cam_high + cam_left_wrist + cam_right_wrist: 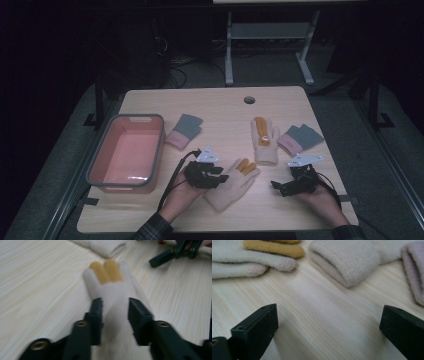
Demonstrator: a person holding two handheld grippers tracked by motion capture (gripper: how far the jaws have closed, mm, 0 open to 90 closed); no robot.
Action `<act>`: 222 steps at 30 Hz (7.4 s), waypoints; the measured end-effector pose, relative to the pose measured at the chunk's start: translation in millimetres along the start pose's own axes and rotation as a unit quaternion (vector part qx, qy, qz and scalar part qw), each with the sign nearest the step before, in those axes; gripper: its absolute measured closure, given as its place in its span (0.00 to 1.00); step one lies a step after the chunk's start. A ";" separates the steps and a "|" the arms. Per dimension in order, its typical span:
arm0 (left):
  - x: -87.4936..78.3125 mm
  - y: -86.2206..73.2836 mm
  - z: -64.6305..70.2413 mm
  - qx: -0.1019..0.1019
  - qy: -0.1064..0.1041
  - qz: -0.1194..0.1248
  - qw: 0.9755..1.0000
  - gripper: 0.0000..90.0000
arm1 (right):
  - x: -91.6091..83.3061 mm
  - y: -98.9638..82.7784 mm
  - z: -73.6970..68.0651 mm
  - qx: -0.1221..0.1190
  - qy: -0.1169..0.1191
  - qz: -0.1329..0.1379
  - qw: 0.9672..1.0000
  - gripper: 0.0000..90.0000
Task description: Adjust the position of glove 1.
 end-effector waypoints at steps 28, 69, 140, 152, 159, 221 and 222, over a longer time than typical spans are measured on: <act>1.2 -39.7 15.6 0.009 -0.040 -0.059 0.997 0.99 | 33.5 46.9 -80.4 -0.045 0.147 -0.036 0.987 1.00; 14.9 -22.1 44.1 0.044 -0.067 -0.008 0.997 0.89 | 61.5 87.2 -74.8 -0.060 0.150 -0.009 0.987 0.87; -22.6 -81.9 -19.2 0.055 0.028 -0.005 0.998 0.13 | 116.5 123.3 76.0 0.061 -0.015 -0.055 0.996 1.00; -22.7 -81.9 -19.2 0.055 0.028 -0.005 0.998 0.13 | 133.6 134.2 22.2 -0.002 0.071 -0.044 0.996 1.00; -22.6 -81.9 -19.0 0.054 0.027 -0.005 0.998 0.13 | 130.5 143.0 4.2 -0.025 0.081 -0.035 0.996 0.91; -21.9 -81.4 -19.5 0.055 0.027 -0.004 0.998 0.13 | 33.7 117.0 -9.6 -0.007 0.064 -0.009 0.998 0.74; -21.8 -81.3 -19.5 0.056 0.027 -0.004 0.998 0.13 | 30.1 117.3 -12.4 -0.006 0.065 -0.009 0.998 0.74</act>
Point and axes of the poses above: each handheld gripper's, and its own axes: x roughly forward along the jaws, y roughly out of its top, z roughly to its right, the point moved 6 cm from there along x, roughly forward along the jaws, and after that the axes turned 6 degrees about z, right-handed, at the moved point
